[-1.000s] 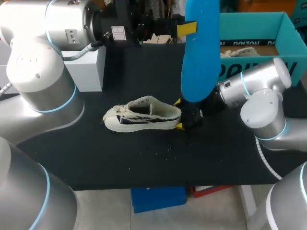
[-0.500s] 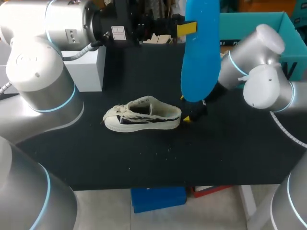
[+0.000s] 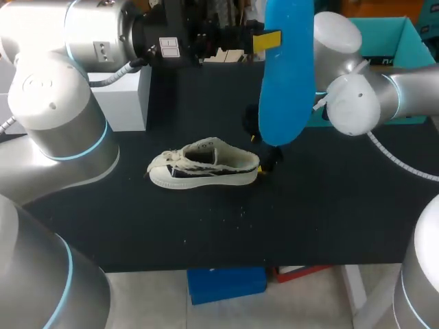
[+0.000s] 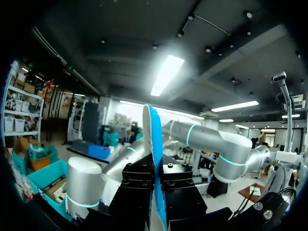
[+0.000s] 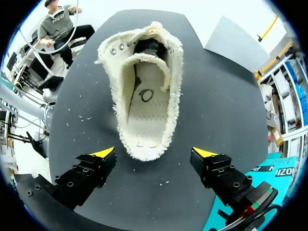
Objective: Take the shoe out of the shoebox, open the shoe tongue, remove and reinsert the insole, then place the shoe into the shoebox
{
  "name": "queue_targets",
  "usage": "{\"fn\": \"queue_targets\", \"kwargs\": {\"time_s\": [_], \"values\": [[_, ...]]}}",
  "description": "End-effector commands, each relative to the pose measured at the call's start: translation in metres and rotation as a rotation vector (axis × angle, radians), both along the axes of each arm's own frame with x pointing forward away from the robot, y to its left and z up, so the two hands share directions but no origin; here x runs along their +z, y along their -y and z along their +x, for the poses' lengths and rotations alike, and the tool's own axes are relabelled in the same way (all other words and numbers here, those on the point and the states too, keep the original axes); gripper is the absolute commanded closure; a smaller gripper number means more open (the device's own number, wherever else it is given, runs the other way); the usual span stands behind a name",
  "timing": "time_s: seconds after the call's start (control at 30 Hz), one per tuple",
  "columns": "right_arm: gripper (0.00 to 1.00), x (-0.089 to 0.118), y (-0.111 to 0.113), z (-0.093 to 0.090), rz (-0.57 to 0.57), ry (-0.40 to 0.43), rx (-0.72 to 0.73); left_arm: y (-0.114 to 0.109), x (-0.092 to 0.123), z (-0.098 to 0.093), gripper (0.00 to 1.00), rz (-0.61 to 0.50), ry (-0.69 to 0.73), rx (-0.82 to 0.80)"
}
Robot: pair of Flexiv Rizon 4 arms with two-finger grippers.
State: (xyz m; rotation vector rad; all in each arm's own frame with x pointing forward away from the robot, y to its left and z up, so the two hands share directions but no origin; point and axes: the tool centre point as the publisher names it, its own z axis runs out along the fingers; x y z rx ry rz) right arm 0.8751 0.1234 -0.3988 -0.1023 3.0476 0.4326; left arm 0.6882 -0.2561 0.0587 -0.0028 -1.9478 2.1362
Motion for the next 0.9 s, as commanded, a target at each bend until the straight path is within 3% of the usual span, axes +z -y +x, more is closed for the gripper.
{"fn": "queue_targets", "kwargs": {"time_s": [0.03,0.9], "values": [[0.0,0.001,-0.005,0.0,-0.25,0.006,-0.023,0.002,0.0,-0.001,1.0,0.0,0.0,0.005],[0.0,-0.001,-0.024,-0.008,-0.301,0.006,-0.041,0.002,0.0,-0.001,1.0,0.0,0.0,0.005]]}}
